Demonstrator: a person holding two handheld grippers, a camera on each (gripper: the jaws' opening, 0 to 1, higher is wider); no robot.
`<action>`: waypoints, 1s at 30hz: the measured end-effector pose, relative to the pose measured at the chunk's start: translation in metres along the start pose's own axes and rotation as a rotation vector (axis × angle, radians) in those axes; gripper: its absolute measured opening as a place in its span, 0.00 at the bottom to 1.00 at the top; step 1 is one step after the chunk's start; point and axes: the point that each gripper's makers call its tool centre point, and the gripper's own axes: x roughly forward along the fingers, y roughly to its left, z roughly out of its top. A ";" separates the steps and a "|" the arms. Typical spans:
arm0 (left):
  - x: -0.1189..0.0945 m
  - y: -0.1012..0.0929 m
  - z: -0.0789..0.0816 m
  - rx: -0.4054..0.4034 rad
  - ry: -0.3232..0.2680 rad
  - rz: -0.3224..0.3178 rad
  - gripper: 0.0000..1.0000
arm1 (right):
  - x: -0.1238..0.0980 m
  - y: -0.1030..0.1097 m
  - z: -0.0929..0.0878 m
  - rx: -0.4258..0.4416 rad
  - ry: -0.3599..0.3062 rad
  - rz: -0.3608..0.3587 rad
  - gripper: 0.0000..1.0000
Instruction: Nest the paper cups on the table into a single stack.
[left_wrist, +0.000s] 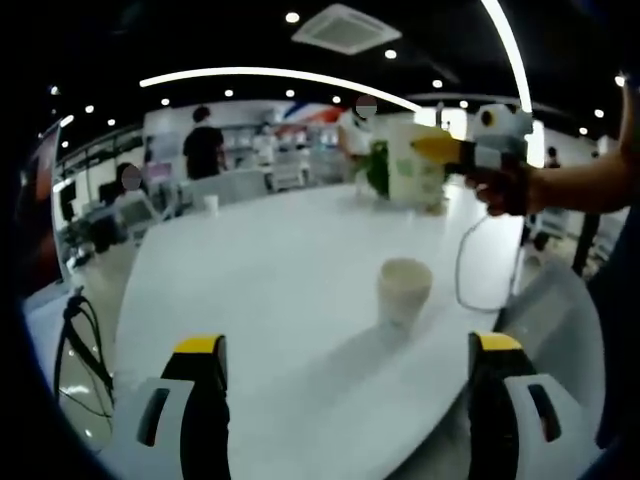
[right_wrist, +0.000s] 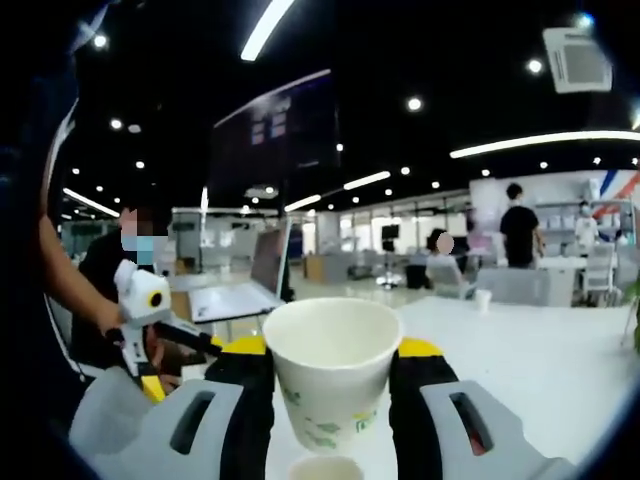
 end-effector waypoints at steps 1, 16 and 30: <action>0.000 0.000 0.000 -0.001 -0.001 0.001 0.98 | 0.000 0.000 -0.002 0.004 0.002 0.000 0.42; 0.000 0.001 0.000 -0.014 -0.002 0.008 0.98 | 0.002 0.003 -0.030 -0.010 0.004 -0.002 0.41; -0.004 0.001 -0.002 -0.018 0.003 0.014 0.98 | 0.003 0.001 -0.070 0.009 0.068 -0.022 0.42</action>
